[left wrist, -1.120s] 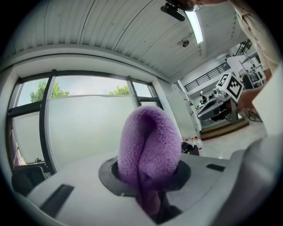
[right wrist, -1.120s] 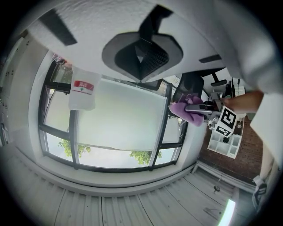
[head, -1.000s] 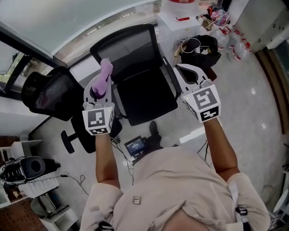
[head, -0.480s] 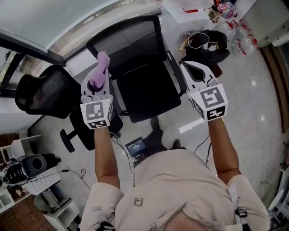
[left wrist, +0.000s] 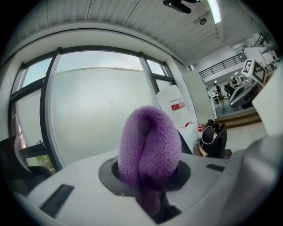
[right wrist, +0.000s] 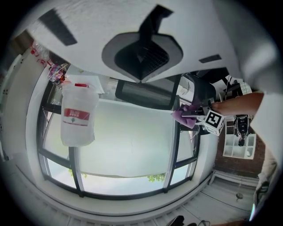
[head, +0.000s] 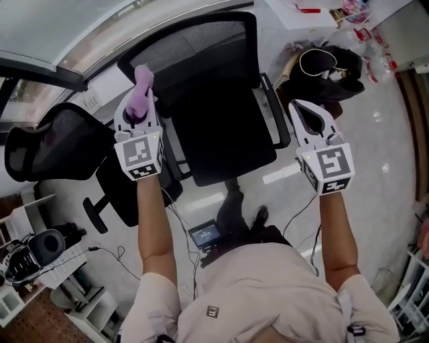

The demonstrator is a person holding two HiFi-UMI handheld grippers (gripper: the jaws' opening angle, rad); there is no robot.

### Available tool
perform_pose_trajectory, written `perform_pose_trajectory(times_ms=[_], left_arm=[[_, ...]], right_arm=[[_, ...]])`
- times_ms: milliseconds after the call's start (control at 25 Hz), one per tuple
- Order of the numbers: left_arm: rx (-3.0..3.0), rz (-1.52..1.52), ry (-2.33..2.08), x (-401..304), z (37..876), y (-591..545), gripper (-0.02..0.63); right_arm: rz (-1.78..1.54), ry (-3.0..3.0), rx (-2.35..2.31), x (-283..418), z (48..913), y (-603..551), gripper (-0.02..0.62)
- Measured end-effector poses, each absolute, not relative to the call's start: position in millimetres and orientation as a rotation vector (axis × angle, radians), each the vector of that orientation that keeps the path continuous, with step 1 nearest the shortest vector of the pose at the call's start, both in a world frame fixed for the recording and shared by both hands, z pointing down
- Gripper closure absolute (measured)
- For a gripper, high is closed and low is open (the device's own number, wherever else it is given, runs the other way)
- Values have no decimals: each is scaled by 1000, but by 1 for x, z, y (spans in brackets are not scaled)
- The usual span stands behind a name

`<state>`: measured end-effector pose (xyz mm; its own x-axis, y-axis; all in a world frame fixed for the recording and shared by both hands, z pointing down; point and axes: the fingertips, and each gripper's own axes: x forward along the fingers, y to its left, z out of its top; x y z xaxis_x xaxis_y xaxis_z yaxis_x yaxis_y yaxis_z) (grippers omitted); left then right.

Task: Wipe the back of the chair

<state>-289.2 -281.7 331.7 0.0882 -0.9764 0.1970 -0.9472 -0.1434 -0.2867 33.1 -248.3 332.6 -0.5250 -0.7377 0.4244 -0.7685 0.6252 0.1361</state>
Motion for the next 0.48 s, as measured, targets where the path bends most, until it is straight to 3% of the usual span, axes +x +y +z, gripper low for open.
perform_pose_trajectory(times_ms=[480], left_arm=[[-2192,-619,2199,-364,468,-392,529]], right_arm=[[302,-2209,1125,29,476,-269,601]])
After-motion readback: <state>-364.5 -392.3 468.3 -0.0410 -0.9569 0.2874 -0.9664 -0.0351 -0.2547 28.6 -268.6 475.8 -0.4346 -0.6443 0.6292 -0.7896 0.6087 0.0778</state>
